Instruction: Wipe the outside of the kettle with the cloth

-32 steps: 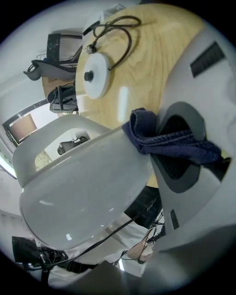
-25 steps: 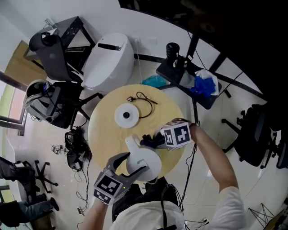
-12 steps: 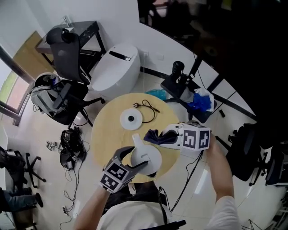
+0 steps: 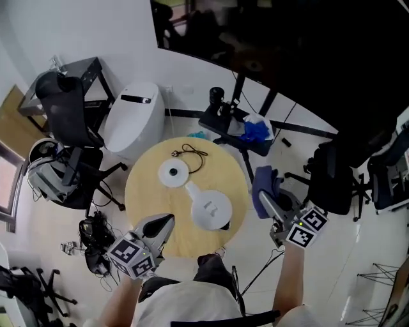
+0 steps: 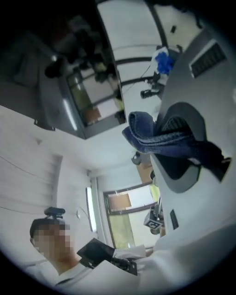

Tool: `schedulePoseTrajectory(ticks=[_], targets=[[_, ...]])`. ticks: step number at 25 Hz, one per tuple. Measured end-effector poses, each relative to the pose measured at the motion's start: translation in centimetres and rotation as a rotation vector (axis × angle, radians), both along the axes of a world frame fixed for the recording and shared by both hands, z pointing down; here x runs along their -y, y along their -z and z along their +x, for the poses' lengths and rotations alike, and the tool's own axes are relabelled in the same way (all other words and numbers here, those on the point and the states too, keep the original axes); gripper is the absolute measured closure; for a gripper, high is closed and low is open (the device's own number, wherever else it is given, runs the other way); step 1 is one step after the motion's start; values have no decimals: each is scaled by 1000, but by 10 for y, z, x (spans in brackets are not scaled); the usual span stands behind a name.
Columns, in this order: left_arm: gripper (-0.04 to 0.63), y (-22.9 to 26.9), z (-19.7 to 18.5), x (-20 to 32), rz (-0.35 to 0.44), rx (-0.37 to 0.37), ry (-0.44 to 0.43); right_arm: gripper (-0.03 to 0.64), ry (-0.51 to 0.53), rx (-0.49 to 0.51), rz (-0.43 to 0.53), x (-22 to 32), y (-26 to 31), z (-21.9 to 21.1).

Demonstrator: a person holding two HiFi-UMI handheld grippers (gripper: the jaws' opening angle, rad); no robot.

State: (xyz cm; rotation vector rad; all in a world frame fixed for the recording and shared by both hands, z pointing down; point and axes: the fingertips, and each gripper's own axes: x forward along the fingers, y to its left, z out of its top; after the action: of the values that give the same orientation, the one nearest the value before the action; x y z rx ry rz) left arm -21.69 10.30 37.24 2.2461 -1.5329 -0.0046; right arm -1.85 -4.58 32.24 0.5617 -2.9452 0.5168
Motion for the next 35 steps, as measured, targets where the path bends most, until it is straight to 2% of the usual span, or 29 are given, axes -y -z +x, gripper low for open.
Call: schedulePoseTrajectory(ticks=[3, 5, 8, 11, 13, 16, 19, 22, 26, 29, 35], targets=[[592, -12, -32, -29, -11, -16, -20, 551, -302, 73, -66, -59, -7, 23], [594, -22, -56, -55, -28, -24, -43, 551, -443, 133, -85, -108, -6, 22], [592, -28, -84, -97, -32, -31, -109, 551, -610, 113, -82, -182, -9, 9], [592, -21, -104, -127, -13, -25, -156, 551, -716, 110, -102, -248, -8, -18], [593, -18, -109, -145, -8, -35, -172, 551, -747, 88, -117, -288, -8, -43], [593, -14, -107, -165, 2, -58, -189, 551, -725, 76, -164, -338, -14, -91], [592, -14, -101, -182, 17, -42, -221, 551, -696, 62, -222, -375, -35, -133], [593, -16, -99, -194, 21, -21, -227, 551, -684, 49, -254, -394, -51, -152], [592, -20, -81, -213, -5, -1, -266, 551, -721, 2, -211, -407, -46, -140], [592, -17, -64, -223, 10, 27, -296, 551, -766, -31, -183, -419, -46, -118], [592, -6, -45, -236, 23, 71, -281, 552, -801, -55, -195, -434, -56, -88]])
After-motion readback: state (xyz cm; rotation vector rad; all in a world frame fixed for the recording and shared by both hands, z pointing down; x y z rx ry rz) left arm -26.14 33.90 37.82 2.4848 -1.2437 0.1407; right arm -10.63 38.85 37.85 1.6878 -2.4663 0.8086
